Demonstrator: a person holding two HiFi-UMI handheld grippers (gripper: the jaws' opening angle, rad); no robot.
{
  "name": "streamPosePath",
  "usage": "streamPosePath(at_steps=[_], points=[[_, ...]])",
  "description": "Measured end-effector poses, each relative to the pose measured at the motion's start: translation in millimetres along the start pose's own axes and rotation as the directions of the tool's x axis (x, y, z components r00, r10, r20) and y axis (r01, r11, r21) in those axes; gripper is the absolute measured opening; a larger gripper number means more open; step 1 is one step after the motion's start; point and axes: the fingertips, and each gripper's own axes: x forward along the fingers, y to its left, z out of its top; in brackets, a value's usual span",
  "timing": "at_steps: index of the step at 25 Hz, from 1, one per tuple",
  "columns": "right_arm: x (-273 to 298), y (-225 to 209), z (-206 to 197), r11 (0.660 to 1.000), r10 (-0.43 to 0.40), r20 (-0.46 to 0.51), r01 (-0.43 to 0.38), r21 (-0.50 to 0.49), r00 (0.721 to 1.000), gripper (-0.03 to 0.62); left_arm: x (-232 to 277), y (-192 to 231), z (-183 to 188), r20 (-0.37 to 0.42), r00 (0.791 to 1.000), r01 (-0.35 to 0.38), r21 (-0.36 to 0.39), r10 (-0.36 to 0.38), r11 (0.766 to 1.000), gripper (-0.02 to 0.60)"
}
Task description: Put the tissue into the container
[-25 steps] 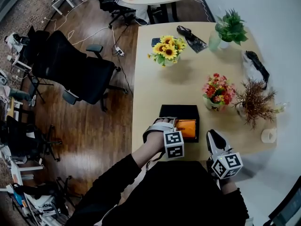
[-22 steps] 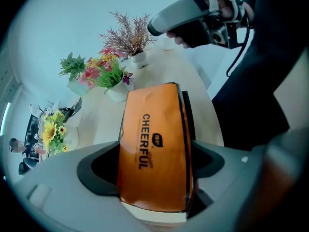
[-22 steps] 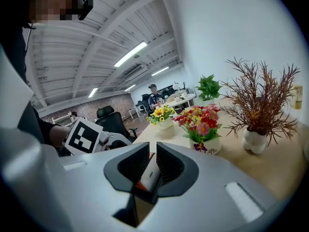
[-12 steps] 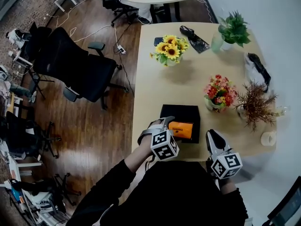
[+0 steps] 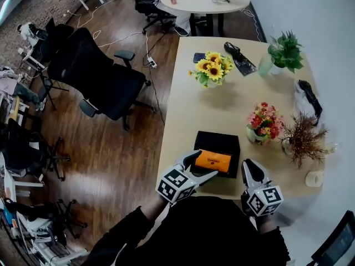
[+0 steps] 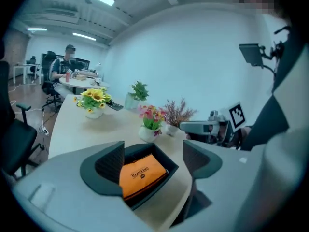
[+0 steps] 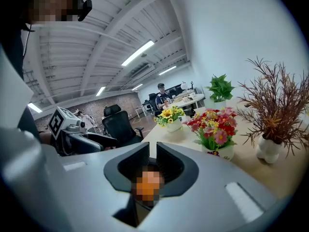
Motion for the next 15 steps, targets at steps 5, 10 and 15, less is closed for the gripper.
streamPosePath(at_steps=[5, 10, 15], points=[[5, 8, 2, 1.0, 0.02, -0.005, -0.02, -0.015, 1.0, 0.048, -15, 4, 9, 0.12, 0.991, -0.051, -0.121, 0.066, 0.991, 0.357], [8, 13, 7, 0.999, 0.03, -0.006, -0.031, -0.03, 1.0, 0.048, -23, 15, 13, 0.167, 0.978, -0.098, -0.182, 0.129, 0.978, 0.342], [9, 15, 6, 0.999, 0.038, -0.003, -0.038, -0.035, 0.999, 0.048, -21, 23, 16, 0.185, 0.965, -0.153, -0.191, 0.189, 0.97, 0.301]])
